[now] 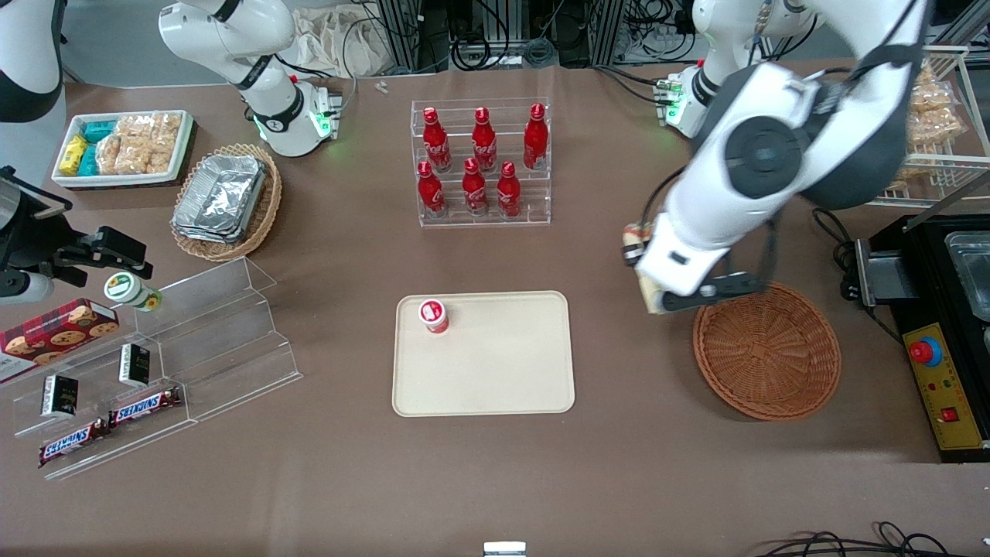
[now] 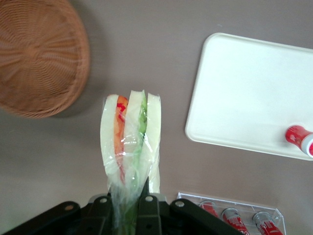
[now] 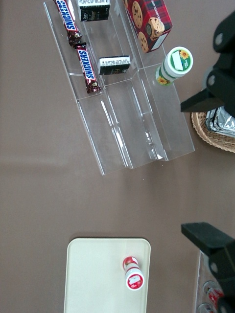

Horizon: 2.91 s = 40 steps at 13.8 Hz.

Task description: Place sandwich from basket to tray

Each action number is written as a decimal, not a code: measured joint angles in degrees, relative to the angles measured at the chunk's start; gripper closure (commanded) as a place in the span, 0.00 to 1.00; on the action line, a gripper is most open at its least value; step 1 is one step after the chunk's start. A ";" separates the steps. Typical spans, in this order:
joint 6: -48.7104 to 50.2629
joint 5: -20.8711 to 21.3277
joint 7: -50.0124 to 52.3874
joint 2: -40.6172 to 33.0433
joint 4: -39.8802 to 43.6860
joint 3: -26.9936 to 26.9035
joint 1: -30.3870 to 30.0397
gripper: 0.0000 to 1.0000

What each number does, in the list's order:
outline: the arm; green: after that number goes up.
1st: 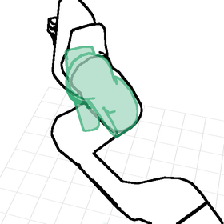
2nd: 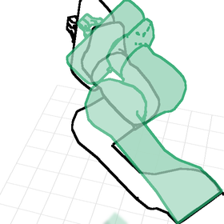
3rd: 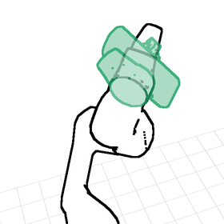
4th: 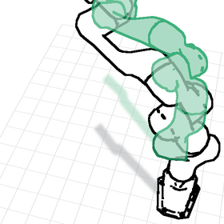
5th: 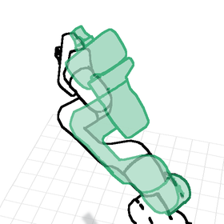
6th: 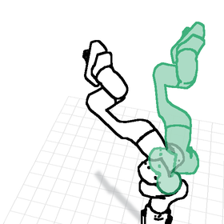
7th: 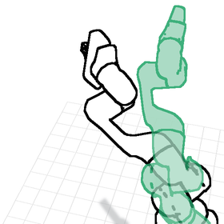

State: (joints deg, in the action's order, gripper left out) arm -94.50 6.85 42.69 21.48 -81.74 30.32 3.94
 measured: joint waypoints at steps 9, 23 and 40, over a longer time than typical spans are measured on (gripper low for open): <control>-24.66 13.23 -0.31 19.94 -0.40 -0.12 8.11 1.00; -25.53 15.01 -0.22 25.07 2.02 -0.13 7.93 0.00; 9.35 6.43 -25.40 -7.16 4.77 -1.28 -13.75 0.00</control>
State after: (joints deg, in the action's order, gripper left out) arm -85.14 13.28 17.28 14.32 -76.98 29.04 -9.81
